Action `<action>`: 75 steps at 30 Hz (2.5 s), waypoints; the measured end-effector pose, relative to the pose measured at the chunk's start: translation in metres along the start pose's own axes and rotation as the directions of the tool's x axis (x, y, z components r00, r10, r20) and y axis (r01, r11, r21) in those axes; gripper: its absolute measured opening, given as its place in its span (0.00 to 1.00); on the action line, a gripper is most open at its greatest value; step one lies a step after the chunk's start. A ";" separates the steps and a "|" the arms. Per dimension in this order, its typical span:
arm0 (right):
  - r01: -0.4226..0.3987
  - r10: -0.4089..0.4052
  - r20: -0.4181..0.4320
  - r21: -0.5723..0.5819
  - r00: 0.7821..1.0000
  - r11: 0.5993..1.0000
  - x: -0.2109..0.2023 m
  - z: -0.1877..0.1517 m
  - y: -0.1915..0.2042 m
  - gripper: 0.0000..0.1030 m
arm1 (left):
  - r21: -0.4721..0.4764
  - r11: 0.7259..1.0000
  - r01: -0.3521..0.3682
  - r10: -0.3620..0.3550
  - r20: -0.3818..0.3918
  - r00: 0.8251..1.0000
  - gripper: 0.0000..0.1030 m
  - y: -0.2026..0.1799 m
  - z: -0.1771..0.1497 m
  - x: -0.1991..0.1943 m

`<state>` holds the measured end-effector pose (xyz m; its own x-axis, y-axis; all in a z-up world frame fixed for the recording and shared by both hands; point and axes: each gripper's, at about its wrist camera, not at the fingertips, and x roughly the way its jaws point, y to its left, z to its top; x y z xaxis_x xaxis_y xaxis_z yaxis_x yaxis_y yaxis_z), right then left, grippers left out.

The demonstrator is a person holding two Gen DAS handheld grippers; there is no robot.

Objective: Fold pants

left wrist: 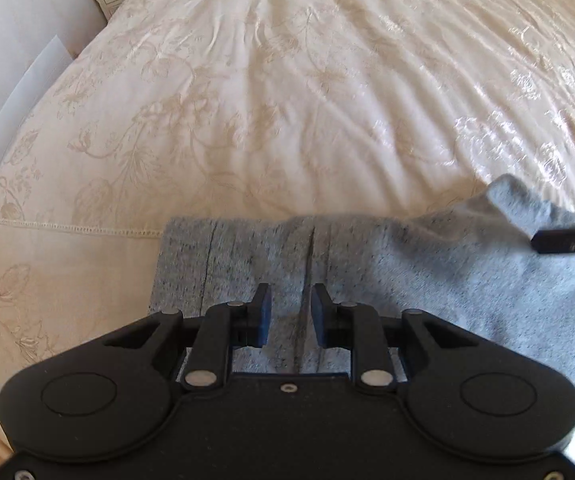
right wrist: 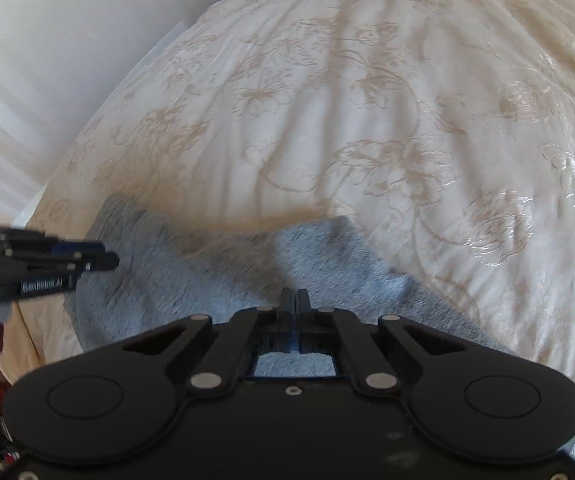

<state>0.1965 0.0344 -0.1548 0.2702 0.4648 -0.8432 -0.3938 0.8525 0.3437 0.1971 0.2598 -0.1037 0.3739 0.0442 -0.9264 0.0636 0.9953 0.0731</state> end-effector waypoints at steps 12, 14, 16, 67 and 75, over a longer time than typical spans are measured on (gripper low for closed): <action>0.144 -0.153 0.182 0.062 0.971 0.988 -0.018 0.024 -0.032 0.33 | 0.012 0.997 0.074 -0.072 -0.113 0.991 0.32 -0.030 0.012 0.025; 0.120 -0.122 0.148 0.026 0.981 0.992 -0.011 0.037 -0.047 0.34 | 0.017 0.999 0.043 -0.038 -0.219 0.975 0.32 -0.028 -0.006 0.047; 0.070 -0.069 0.093 -0.017 0.993 0.997 0.000 0.046 -0.053 0.35 | 0.048 0.998 0.047 -0.036 -0.202 0.979 0.32 -0.026 -0.025 0.050; 0.242 -0.236 0.059 -0.157 0.970 0.957 0.089 0.039 0.054 0.11 | 0.029 0.997 0.074 -0.068 -0.194 0.979 0.33 -0.008 -0.072 0.013; 0.170 -0.165 0.151 -0.016 0.975 0.985 0.047 0.042 0.053 0.14 | 0.038 0.994 0.107 -0.107 -0.010 0.994 0.32 -0.001 -0.027 -0.020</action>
<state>0.2253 0.1117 -0.1584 0.4614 0.3481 -0.8160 -0.3560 0.9152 0.1891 0.1642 0.2603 -0.0952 0.3556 -0.0615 -0.9326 0.1385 0.9903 -0.0125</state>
